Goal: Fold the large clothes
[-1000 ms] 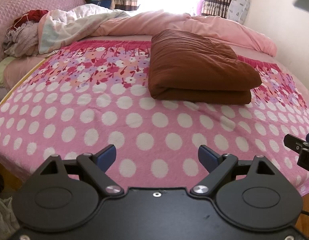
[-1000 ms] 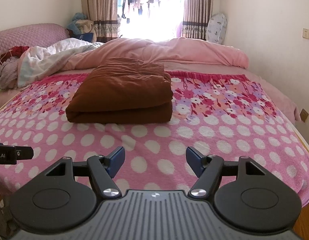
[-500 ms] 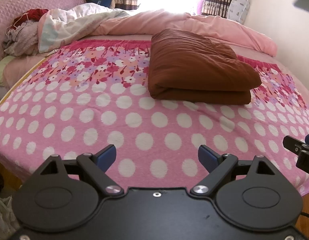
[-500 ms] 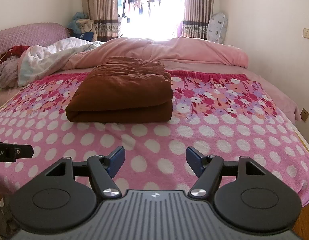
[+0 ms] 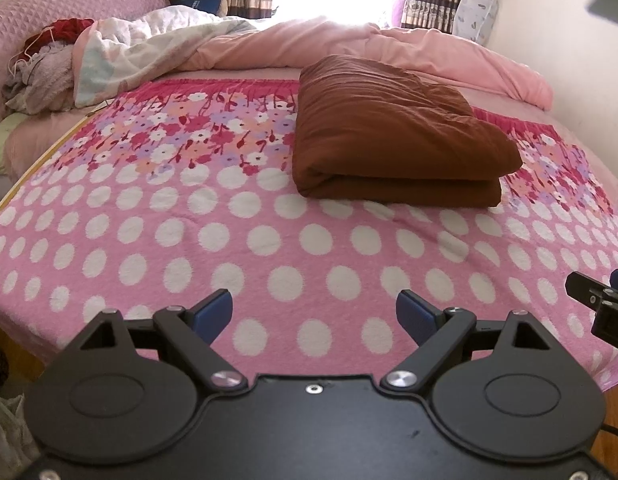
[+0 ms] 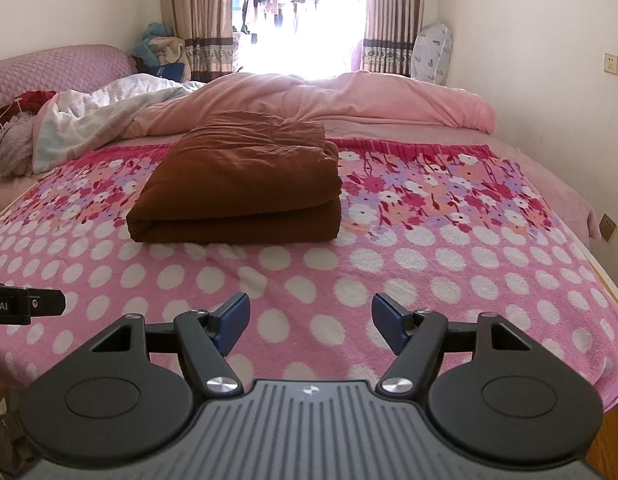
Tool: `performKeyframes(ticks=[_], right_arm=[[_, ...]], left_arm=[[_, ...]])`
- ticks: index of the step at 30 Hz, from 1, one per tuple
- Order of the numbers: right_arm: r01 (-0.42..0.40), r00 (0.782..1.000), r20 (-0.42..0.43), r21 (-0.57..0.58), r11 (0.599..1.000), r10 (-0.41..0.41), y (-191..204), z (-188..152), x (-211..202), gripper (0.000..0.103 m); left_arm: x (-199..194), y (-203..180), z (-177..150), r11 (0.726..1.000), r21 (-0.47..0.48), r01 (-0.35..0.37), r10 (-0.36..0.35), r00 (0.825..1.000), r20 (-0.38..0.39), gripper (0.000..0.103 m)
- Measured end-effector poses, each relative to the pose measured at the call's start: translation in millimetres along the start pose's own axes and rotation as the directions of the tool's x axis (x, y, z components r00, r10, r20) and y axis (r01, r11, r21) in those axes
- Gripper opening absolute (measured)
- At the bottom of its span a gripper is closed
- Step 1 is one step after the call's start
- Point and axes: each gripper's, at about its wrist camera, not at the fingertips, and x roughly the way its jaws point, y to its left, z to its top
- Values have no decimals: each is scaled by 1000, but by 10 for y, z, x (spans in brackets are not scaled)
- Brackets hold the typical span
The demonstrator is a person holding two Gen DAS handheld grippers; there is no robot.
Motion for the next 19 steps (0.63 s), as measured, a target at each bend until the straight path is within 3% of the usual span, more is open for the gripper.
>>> performKeyframes(ticks=[19], right_arm=[[4, 1000, -12, 4, 1000, -4, -26, 3, 30, 82]], left_arm=[[42, 9, 24, 1000, -2, 4, -4, 1000, -4, 91]])
